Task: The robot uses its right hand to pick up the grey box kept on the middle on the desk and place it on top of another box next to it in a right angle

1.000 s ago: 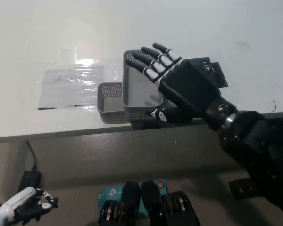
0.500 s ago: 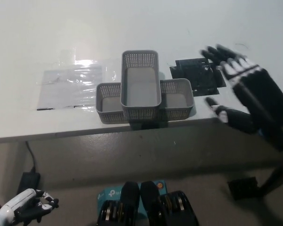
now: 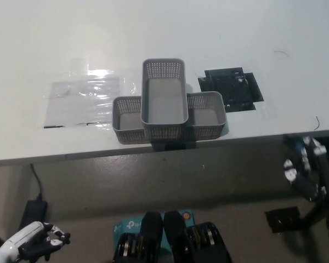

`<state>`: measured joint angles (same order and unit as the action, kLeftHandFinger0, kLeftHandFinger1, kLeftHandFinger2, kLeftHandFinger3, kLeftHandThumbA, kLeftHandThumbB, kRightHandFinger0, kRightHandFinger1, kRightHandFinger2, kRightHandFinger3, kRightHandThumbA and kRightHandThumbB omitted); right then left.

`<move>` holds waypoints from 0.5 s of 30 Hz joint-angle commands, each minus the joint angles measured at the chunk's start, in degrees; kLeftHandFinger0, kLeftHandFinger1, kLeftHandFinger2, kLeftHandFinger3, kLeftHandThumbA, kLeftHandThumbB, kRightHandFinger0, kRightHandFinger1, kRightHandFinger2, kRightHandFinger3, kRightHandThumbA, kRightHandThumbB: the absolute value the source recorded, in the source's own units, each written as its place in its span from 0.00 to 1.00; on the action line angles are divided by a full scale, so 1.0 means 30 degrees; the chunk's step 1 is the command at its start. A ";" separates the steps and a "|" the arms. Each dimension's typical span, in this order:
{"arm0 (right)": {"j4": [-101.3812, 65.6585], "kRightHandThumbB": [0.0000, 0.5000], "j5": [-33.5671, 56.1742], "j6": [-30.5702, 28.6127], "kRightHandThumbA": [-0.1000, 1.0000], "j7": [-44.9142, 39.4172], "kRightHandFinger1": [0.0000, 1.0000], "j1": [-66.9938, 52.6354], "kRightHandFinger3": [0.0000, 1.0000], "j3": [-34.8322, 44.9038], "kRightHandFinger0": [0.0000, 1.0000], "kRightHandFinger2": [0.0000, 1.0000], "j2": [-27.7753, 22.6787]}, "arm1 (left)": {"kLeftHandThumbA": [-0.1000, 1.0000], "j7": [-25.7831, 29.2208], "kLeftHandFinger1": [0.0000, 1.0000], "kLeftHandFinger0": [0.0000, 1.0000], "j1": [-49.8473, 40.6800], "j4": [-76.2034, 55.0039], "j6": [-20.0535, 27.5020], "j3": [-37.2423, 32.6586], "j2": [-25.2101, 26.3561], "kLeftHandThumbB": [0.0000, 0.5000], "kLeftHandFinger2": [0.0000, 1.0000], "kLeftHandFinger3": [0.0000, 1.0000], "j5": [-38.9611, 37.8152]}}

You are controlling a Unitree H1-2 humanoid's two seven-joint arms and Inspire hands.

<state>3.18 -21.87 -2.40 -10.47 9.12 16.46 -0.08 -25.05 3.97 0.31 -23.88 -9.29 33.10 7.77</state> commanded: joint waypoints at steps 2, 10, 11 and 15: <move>0.3362 0.15 0.4197 -0.1730 0.38 0.3477 0.09 -0.0127 0.68 0.2359 0.00 0.20 0.1239 | 0.63 0.0242 0.06 0.14 0.0078 -0.0199 0.0525 0.0369 0.0360 0.29 0.18 0.50 0.0103; 0.3079 0.19 0.3010 -0.0482 0.46 0.2532 0.10 -0.0524 0.56 0.0618 0.01 0.19 0.0245 | 0.64 0.0287 0.05 0.12 0.0181 -0.0202 0.0517 0.0298 0.0425 0.28 0.18 0.50 0.0316; 0.3213 0.17 0.2568 -0.0777 0.46 0.2613 0.11 -0.0582 0.56 0.0209 0.01 0.20 -0.0038 | 0.63 0.0264 0.05 0.13 0.0150 -0.0231 0.0460 0.0407 0.0370 0.28 0.17 0.49 0.0155; 0.3250 0.18 0.1726 -0.0161 0.49 0.2431 0.08 -0.0620 0.55 -0.1247 0.01 0.20 -0.1066 | 0.62 0.0340 0.07 0.16 0.0168 -0.0322 0.0279 0.0332 0.0355 0.25 0.21 0.51 0.0332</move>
<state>13.21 -15.22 -2.99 -4.33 6.57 15.47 -0.66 -25.02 3.98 0.27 -23.82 -9.15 33.11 7.87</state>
